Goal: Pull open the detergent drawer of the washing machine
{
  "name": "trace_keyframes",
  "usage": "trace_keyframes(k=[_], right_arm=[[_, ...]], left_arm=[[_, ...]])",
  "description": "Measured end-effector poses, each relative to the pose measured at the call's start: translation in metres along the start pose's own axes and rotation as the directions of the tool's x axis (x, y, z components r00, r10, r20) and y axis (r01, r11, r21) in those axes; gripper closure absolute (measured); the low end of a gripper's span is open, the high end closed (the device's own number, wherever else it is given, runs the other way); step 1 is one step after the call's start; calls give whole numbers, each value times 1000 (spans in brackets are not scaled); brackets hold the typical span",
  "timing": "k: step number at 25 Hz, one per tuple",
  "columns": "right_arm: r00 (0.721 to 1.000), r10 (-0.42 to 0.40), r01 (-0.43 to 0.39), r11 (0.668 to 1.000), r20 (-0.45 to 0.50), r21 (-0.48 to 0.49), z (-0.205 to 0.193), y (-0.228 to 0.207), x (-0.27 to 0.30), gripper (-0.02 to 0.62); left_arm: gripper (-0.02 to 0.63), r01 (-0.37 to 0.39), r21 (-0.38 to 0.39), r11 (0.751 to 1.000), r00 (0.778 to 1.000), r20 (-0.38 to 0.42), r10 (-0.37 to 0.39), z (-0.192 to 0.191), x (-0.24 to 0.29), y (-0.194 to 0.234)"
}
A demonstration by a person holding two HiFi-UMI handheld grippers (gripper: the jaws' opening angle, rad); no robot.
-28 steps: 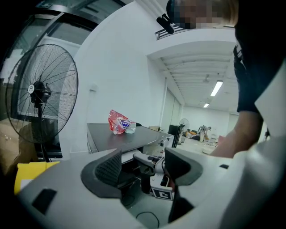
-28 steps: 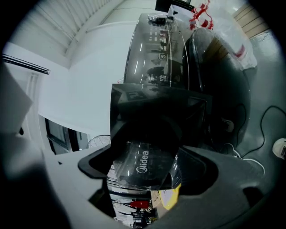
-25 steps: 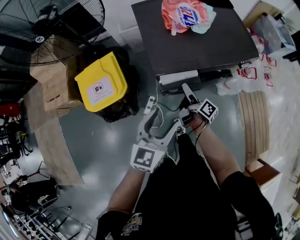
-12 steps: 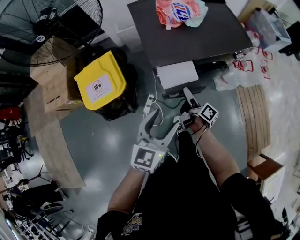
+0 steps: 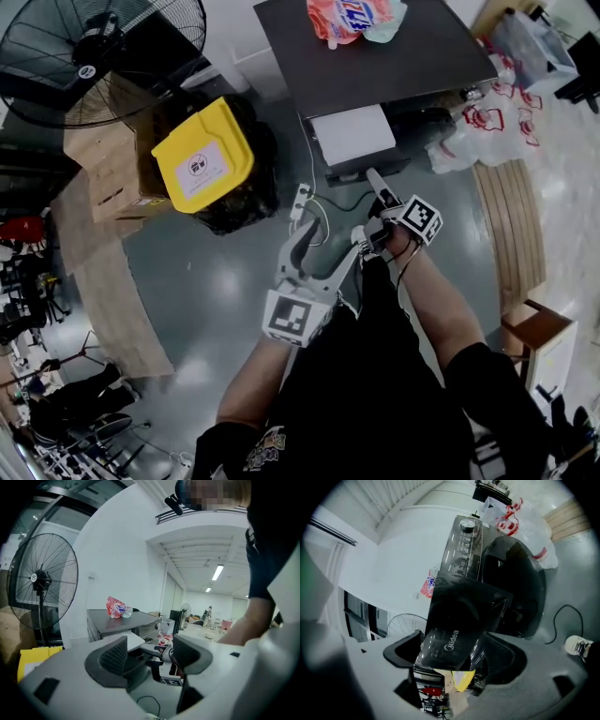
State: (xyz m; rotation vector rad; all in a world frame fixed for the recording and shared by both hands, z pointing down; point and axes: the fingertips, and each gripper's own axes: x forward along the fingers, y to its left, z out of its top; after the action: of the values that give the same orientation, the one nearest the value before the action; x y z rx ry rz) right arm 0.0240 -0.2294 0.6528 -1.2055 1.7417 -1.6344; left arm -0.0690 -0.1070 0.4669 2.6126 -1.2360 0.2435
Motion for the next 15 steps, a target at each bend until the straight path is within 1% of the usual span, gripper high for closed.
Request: trace_keyframes(k=[1, 2, 4, 5, 7, 8, 10, 13, 15], right_arm=[[1000, -9, 8, 1000, -5, -28, -2, 3, -5, 167], [1000, 5, -6, 997, -13, -71, -4, 10, -9, 170], [997, 57, -64, 980, -43, -189, -9, 29, -17, 196], [995, 75, -88, 965, -62, -249, -13, 40, -22, 223], [991, 98, -125, 924, -93, -362, -22, 62, -36, 300], [989, 107, -140, 898, -103, -416, -26, 74, -43, 334], [986, 120, -162, 838, -112, -521, -33, 97, -59, 437], [983, 136, -185, 724, -126, -664, -46, 131, -84, 596], [980, 147, -199, 633, -136, -748, -56, 155, -102, 597]], left_arm=[[330, -1, 4, 1000, 1000, 6, 1, 0, -4, -2], [330, 0, 1, 1000, 1000, 6, 0, 0, -8, -4], [330, 1, -6, 1000, 1000, 9, -1, 2, -18, -8], [330, 1, -9, 1000, 1000, 16, -1, 3, -24, -10], [330, -2, -13, 1000, 999, 35, 3, 6, -36, -13], [330, -3, -15, 1000, 999, 44, 4, 8, -42, -14], [330, -2, -12, 1000, 998, 59, 2, 10, -54, -17], [330, -1, 17, 1000, 995, 95, -1, 11, -70, -22], [330, 0, 38, 999, 993, 120, -5, 12, -80, -26]])
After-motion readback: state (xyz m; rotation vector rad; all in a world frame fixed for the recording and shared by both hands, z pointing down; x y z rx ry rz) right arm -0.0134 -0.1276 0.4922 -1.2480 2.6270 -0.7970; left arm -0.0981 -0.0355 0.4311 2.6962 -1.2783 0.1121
